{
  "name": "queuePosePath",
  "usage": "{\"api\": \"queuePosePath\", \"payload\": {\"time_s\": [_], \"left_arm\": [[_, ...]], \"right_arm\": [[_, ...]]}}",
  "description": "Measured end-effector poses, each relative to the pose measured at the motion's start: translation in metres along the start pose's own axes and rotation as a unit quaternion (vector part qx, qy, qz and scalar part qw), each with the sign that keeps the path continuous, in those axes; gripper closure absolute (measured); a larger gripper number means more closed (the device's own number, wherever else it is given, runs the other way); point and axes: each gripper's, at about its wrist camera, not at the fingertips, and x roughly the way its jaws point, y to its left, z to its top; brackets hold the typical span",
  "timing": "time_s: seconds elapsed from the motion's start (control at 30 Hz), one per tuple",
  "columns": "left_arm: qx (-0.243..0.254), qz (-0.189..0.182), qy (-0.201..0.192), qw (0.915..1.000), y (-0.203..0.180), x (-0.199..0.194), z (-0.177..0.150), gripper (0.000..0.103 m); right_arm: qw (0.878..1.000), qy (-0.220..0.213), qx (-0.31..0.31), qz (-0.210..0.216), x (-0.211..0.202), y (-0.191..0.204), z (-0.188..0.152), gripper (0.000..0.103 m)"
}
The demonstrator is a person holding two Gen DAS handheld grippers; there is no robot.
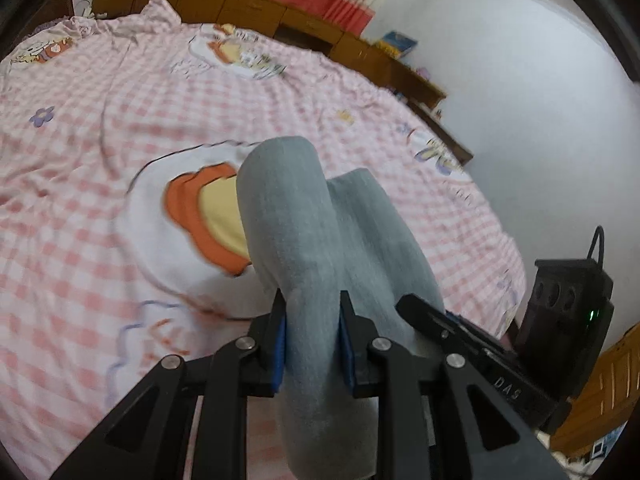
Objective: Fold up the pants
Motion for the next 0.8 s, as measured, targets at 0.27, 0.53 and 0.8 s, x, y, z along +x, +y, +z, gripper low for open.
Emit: {"api": "queuePosePath", "payload": {"time_s": [0.27, 0.53, 0.8], "left_arm": [[0.015, 0.092, 0.035, 0.9950, 0.057, 0.051, -0.035, 0.055], [0.009, 0.130, -0.037, 0.9908, 0.039, 0.018, -0.039, 0.045], [0.032, 0.101, -0.099, 0.9894, 0.016, 0.032, -0.009, 0.065]], "right_arm": [[0.997, 0.022, -0.026, -0.072, 0.045, -0.023, -0.024, 0.060], [0.991, -0.046, -0.075, -0.106, 0.008, 0.012, -0.004, 0.062], [0.992, -0.017, -0.092, -0.087, 0.064, 0.019, 0.017, 0.078]]}}
